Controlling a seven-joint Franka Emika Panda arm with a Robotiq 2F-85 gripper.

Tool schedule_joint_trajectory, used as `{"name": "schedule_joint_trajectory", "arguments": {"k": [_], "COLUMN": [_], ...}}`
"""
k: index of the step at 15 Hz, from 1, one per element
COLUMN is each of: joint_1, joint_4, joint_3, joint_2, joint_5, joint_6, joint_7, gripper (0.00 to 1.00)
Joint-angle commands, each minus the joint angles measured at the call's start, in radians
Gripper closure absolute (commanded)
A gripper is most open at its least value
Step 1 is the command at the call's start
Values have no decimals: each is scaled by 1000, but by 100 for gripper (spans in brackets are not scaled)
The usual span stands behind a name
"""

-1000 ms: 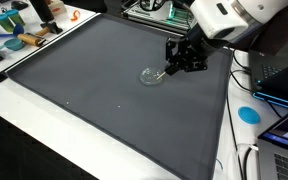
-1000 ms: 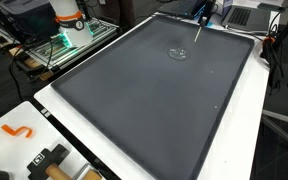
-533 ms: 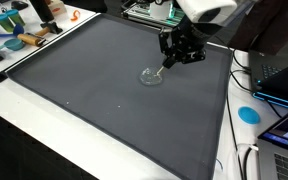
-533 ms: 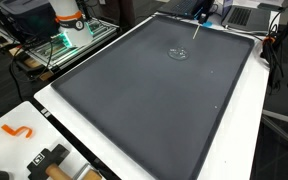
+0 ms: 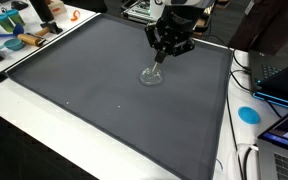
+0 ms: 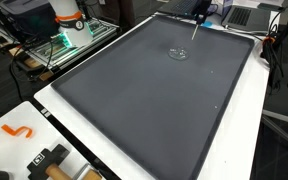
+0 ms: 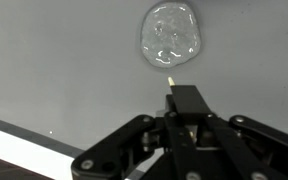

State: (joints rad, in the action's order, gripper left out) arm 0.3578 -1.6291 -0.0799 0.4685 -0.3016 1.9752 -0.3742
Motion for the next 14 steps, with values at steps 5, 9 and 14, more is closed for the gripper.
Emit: {"name": "schedule_joint_trajectory", "arguments": {"k": [5,9,14], "joint_1": [-7,-70,-174], "joint_4": [-19,-59,-97], "joint_3": [-11,-21,-56], "joint_2": [-14,-45,-57], "joint_5": [1,79,287], "joint_6": [2,72,157], "joint_7": [2,80,272], "gripper": [97,97,97]}}
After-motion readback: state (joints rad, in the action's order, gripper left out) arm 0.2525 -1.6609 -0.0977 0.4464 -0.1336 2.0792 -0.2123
